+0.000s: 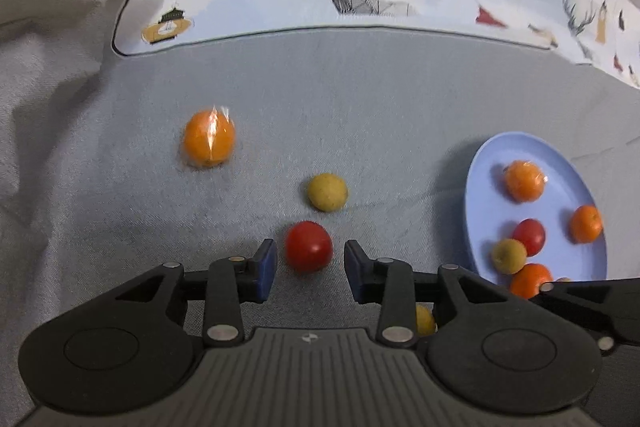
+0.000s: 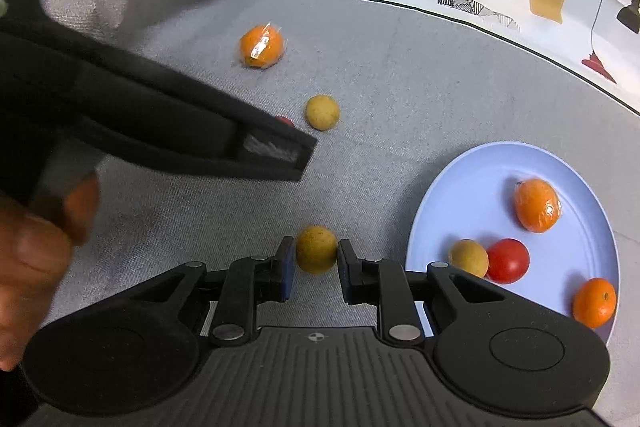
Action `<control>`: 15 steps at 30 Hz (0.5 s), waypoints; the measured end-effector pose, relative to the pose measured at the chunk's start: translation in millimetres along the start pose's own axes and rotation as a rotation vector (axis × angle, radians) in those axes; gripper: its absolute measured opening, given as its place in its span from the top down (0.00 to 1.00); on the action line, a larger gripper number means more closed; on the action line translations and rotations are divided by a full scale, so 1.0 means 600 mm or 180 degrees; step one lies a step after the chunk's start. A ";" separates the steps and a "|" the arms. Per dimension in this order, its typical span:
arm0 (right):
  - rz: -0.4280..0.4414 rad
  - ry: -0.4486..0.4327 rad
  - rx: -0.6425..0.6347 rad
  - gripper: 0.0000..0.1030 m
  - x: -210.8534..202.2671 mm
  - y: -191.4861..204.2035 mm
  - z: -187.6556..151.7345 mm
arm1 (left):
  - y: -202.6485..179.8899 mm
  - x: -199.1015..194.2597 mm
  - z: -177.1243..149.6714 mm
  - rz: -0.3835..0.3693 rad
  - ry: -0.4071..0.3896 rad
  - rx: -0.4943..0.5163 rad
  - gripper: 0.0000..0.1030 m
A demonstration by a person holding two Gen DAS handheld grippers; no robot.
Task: Organize fruits
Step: 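Grasp a red cherry tomato with the left tool while the right tool grasps a yellow fruit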
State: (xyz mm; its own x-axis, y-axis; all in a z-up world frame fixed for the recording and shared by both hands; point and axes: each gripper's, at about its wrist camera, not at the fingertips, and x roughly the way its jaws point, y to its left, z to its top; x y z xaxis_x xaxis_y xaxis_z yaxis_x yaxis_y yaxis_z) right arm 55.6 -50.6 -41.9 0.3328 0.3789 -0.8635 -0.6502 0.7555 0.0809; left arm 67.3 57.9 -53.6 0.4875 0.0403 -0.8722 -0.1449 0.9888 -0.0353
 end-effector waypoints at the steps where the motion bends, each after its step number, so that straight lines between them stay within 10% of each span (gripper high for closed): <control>1: 0.0000 0.0004 -0.0003 0.77 0.001 0.000 0.001 | -0.002 0.004 -0.001 0.0010 0.0029 0.0001 0.61; 15: 0.0099 -0.0036 -0.0029 0.77 0.002 0.011 0.006 | 0.024 -0.005 -0.006 0.0181 0.0094 -0.0019 0.73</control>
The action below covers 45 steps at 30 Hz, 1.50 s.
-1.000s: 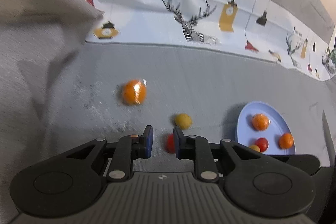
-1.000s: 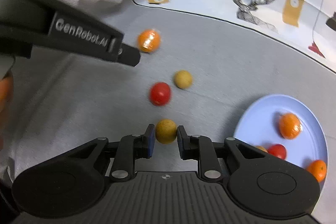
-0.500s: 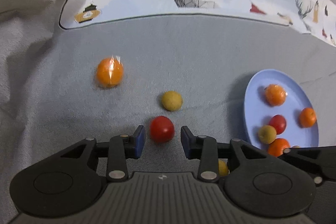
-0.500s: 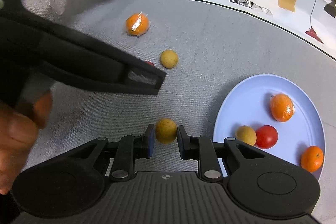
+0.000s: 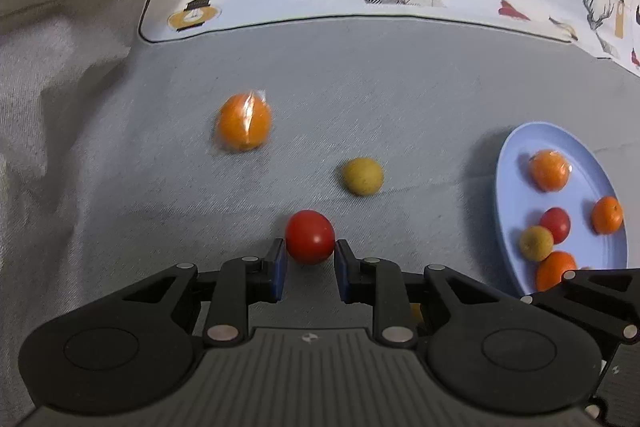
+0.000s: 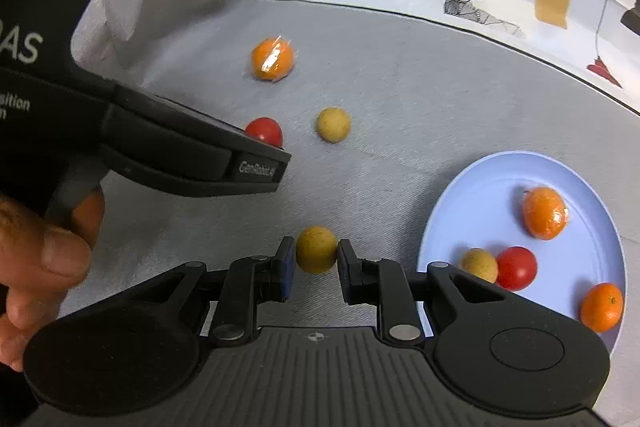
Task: Organize fruits
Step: 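Grasp a red cherry tomato with the left tool while the right tool grasps a yellow fruit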
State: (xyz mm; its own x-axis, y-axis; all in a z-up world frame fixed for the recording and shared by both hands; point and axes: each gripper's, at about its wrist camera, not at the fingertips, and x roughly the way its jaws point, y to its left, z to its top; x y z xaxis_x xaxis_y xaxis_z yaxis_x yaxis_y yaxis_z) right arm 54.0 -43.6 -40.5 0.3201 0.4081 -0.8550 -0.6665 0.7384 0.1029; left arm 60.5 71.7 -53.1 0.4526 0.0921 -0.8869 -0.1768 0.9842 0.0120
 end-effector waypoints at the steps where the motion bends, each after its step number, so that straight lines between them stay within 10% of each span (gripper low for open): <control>1: -0.0004 0.0040 -0.0028 0.77 0.004 0.003 -0.001 | 0.000 0.002 -0.001 0.0003 0.0030 0.0015 0.73; 45: -0.0066 -0.0412 0.0190 0.76 -0.028 -0.007 0.015 | 0.005 -0.025 0.008 -0.0079 -0.0237 -0.0115 0.73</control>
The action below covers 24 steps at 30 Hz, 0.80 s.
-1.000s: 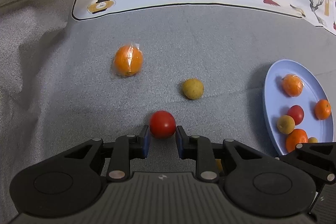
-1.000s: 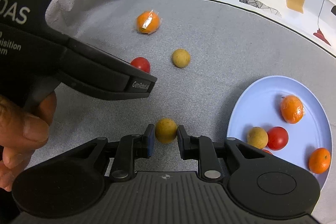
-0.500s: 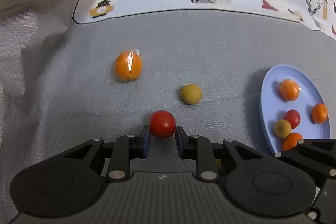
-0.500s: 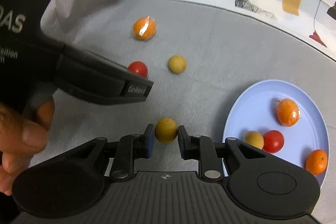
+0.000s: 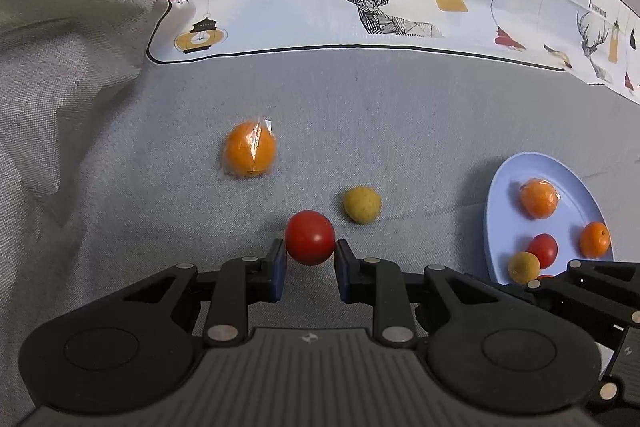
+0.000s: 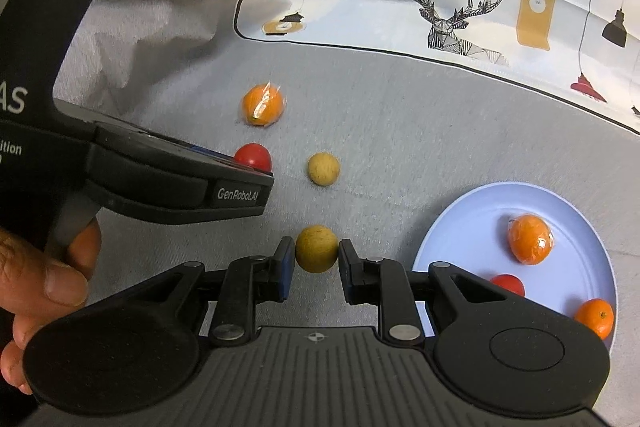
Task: Organize fruits
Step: 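Grasp a red cherry tomato with the left tool while the right tool grasps a yellow fruit, then carry the red tomato in the left tool and yellow fruit in the right tool over the plate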
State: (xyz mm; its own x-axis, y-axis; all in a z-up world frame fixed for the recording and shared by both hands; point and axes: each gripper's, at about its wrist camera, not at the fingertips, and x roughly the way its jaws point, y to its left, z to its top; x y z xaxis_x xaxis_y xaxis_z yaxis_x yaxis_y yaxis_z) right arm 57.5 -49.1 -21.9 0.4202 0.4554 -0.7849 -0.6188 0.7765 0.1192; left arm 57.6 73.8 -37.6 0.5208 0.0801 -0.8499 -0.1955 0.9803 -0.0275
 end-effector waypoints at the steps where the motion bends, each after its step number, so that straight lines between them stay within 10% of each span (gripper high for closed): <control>1: -0.0001 -0.0007 0.0005 0.76 -0.001 -0.001 0.000 | 0.001 0.000 -0.001 -0.0003 -0.0005 -0.0002 0.73; 24: -0.0042 -0.0152 0.0067 0.76 -0.024 -0.006 -0.002 | 0.004 -0.010 0.005 -0.0036 -0.0114 -0.0072 0.73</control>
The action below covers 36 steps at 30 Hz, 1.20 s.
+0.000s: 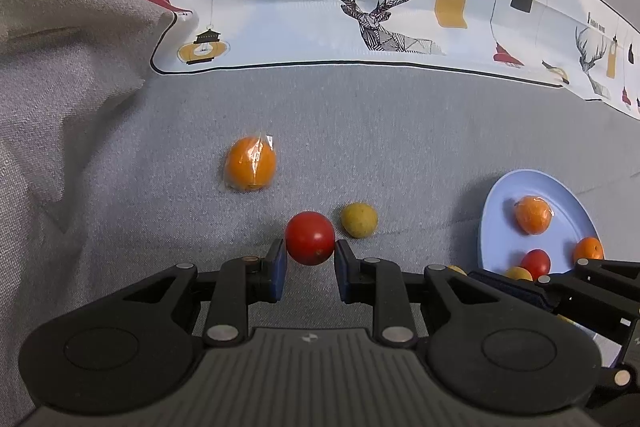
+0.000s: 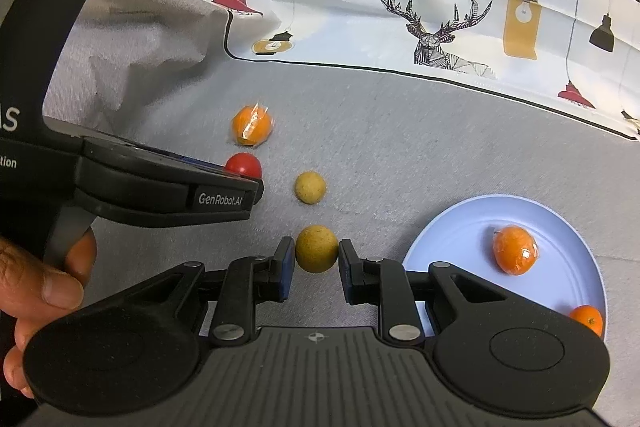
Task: Organize fruits
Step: 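Carry the red tomato in the left tool and yellow fruit in the right tool over the plate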
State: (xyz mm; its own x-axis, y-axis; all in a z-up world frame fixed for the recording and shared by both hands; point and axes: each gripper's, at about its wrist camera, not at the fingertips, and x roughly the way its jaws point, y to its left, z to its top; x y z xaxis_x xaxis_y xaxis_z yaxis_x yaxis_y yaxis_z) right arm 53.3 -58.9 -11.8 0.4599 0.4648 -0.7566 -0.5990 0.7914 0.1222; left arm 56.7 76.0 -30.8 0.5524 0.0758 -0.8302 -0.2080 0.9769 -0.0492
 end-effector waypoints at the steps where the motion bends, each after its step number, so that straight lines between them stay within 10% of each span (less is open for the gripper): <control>1: 0.0000 -0.0007 -0.0003 0.76 -0.001 0.000 0.000 | 0.000 -0.001 0.000 -0.0005 -0.0007 -0.0003 0.73; 18: -0.0157 -0.0188 0.0110 0.76 -0.017 -0.021 0.009 | 0.010 0.001 0.003 -0.0126 -0.0017 -0.0125 0.82; 36: -0.0323 -0.0435 0.0599 0.76 -0.090 -0.156 0.009 | -0.099 0.046 -0.028 -0.0215 0.0465 0.0571 0.52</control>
State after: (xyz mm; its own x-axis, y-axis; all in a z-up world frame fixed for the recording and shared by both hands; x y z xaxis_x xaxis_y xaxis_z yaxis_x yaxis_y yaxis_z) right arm 88.2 -155.7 21.1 0.6034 0.4186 -0.6787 -0.4186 0.8907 0.1772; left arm 70.4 16.7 -60.0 0.4348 -0.0081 -0.9005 -0.0205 0.9996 -0.0188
